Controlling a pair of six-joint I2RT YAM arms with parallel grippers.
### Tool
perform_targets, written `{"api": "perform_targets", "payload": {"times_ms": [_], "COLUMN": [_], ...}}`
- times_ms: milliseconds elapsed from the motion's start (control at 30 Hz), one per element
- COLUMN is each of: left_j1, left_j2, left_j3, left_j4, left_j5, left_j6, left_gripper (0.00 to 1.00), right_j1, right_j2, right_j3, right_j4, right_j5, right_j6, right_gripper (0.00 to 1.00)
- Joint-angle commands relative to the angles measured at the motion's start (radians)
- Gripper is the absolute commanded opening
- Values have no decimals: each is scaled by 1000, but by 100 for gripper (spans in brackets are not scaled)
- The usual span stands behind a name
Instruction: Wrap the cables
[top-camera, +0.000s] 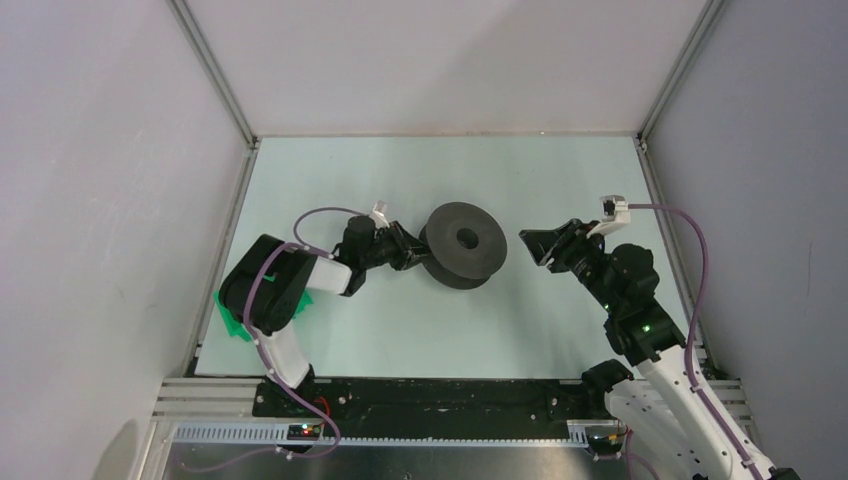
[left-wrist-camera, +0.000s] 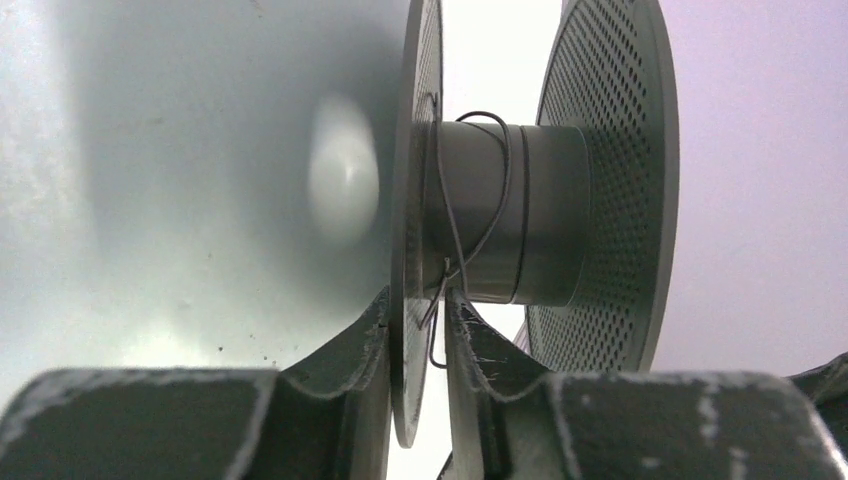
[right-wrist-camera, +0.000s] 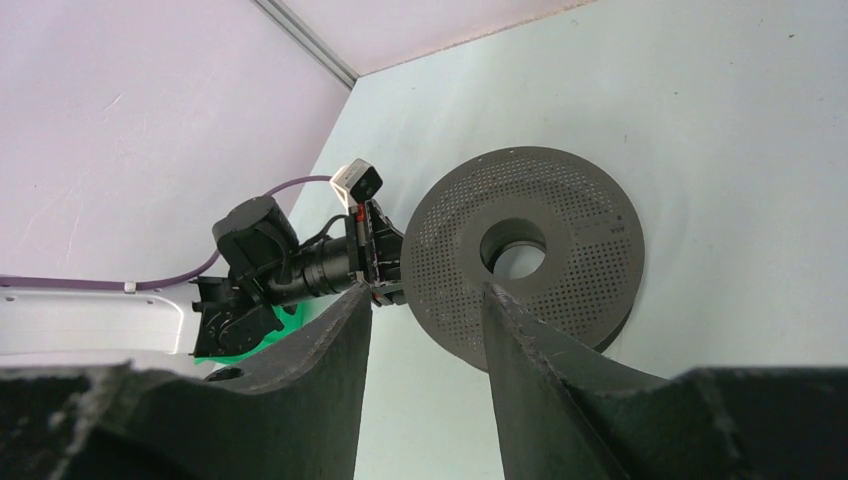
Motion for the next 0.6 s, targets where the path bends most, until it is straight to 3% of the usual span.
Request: {"api": "perform_targets", "payload": {"times_ms": [0, 200, 567], "left_j1": [16, 32, 61], "left_j2": [-13, -21, -41], "left_j3": [-10, -30, -72], "left_j4": [66, 55, 18], "left_j5": [10, -11, -64], "left_j6": [49, 55, 91], "left_gripper": [27, 34, 35], "right_j1": [-6, -6, -6], "right_j2": [-15, -27, -26], "right_j3": [7, 7, 7], "right_j4": [2, -12, -20], "right_j5": [-15, -14, -15], "right_j6": [-18, -19, -13], "right_gripper": [49, 49, 49]}}
